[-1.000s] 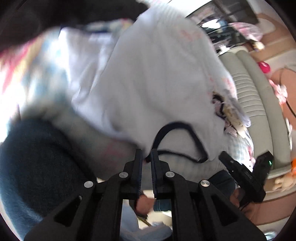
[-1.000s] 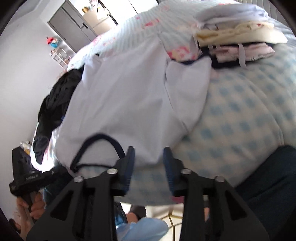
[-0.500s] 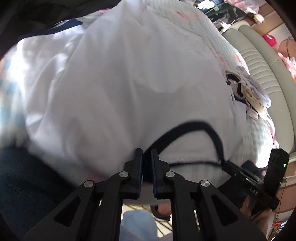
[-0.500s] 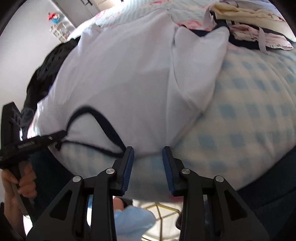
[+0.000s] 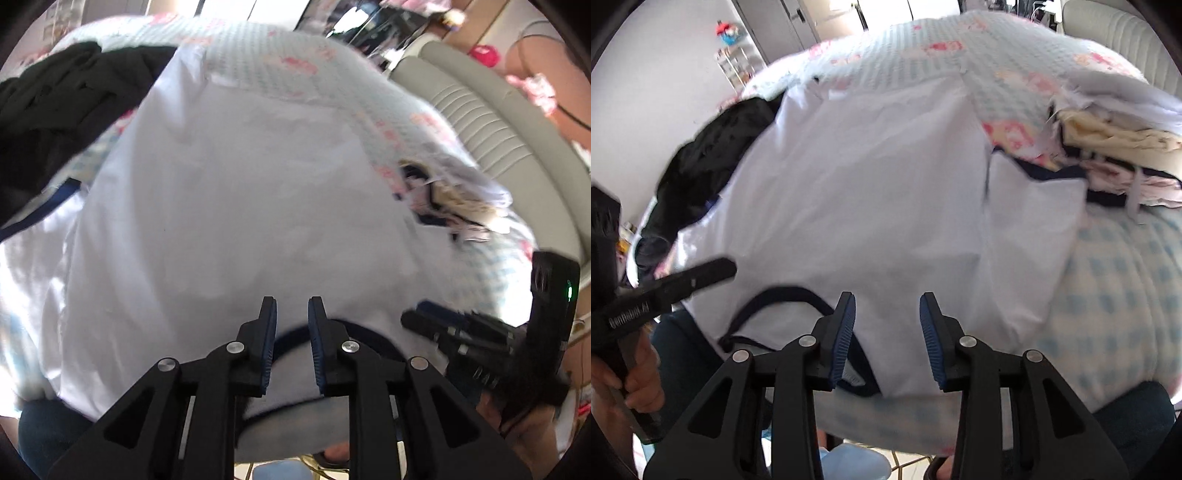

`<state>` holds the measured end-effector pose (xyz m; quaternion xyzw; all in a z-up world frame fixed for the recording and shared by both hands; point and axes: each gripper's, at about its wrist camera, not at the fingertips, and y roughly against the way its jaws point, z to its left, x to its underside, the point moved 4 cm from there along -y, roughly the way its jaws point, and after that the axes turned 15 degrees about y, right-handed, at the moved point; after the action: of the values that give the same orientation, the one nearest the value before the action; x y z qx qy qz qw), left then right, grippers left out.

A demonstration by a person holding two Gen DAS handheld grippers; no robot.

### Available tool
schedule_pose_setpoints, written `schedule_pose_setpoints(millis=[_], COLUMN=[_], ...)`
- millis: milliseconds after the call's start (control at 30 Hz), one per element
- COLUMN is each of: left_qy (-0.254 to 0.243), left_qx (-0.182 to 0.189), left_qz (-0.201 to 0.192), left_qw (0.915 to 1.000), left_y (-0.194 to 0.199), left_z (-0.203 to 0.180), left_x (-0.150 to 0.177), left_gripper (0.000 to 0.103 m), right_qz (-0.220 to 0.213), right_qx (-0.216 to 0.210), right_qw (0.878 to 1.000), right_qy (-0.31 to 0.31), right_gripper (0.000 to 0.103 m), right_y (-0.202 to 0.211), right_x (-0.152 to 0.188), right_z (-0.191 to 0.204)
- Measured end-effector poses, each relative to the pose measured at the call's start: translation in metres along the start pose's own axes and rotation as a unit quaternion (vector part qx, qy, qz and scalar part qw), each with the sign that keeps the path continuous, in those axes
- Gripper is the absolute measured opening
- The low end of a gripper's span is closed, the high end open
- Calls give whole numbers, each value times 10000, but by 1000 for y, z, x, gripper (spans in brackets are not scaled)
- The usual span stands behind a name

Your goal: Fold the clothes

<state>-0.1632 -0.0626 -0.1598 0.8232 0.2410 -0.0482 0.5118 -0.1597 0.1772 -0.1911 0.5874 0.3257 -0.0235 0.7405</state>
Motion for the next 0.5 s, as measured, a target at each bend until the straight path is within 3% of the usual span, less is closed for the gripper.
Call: schedule_pose_setpoints(millis=[100, 233, 367, 500], left_qy=[224, 155, 594, 436], left_qx=[-505, -342, 28, 208], left_qz=[613, 545, 587, 382], left_qw=[9966, 9978, 9965, 9981], left_y=[-33, -24, -3, 13], left_z=[20, 41, 56, 50], left_x=[18, 45, 45, 43], left_gripper=[19, 19, 20, 29], right_qz=[502, 205, 127, 148], right_qx=[82, -134, -409, -461], right_qw=[9986, 9992, 9973, 9963], right_qy=[-152, -307, -593, -703], right_gripper=[37, 37, 37, 37], right_y=[-26, -12, 6, 23], right_x=[20, 49, 63, 62], right_z=[-5, -12, -20, -26])
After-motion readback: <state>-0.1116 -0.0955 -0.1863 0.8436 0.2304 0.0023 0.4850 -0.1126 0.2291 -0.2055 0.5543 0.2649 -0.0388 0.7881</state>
